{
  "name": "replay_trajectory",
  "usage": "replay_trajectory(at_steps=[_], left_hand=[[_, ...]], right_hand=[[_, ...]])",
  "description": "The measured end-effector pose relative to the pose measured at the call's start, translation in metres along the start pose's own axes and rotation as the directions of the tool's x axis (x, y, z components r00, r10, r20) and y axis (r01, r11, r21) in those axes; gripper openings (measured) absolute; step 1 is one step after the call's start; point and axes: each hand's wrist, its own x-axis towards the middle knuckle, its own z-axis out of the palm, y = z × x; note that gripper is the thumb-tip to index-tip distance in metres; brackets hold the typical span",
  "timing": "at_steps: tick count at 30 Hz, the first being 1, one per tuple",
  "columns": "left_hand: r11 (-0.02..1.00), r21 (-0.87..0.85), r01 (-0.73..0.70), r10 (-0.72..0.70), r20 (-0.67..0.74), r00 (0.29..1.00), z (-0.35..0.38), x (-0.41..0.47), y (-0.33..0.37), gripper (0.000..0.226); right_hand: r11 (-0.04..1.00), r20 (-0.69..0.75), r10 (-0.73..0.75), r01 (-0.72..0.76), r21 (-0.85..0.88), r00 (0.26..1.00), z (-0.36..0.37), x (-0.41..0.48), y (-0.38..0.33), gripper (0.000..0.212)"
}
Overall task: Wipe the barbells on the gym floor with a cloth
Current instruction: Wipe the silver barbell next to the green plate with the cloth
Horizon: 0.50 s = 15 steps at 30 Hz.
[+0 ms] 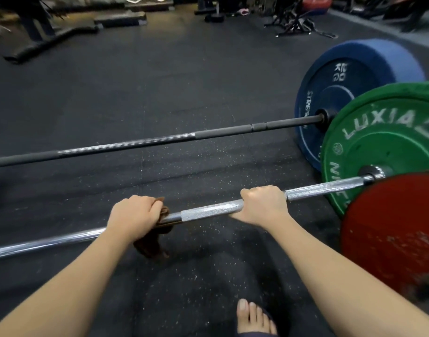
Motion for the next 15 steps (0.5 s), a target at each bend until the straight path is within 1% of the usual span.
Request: replay_trajectory(at_steps=[3,7,10,12,13,15], left_hand=[[1.000,0.010,-0.025,0.025,-0.027,0.999,0.001,-0.003,0.009,0.040],[0.996,-0.048,-0.077,0.076,-0.025,0.997,0.007,0.002,0.050,0.040],[0.989,-0.062,-0.131,0.132,0.009,0.991,0.000,0.005,0.088,0.040],[0.982,-0.067,-0.176,0.178,0.022,0.984,-0.002,0.008,0.105,0.037],[0.979,-0.083,-0.184,0.187,0.024,0.982,-0.001,0.011,0.109,0.038],[0.977,-0.132,-0.165,0.170,0.026,0.985,0.003,0.016,0.110,0.041]], right_hand=[[1.000,-0.014,0.002,-0.003,-0.021,1.000,0.000,-0.001,-0.001,0.063],[0.999,-0.039,-0.006,0.004,-0.041,0.999,0.000,-0.002,-0.001,0.063],[0.999,-0.135,-0.034,0.029,-0.042,0.990,0.004,-0.002,-0.002,0.064],[1.000,-0.172,-0.004,-0.001,-0.028,0.985,0.008,0.000,-0.002,0.070],[1.000,-0.211,0.003,-0.005,-0.006,0.978,0.010,0.002,-0.002,0.073],[1.000,-0.229,0.014,-0.008,0.028,0.973,0.017,0.004,0.001,0.075]])
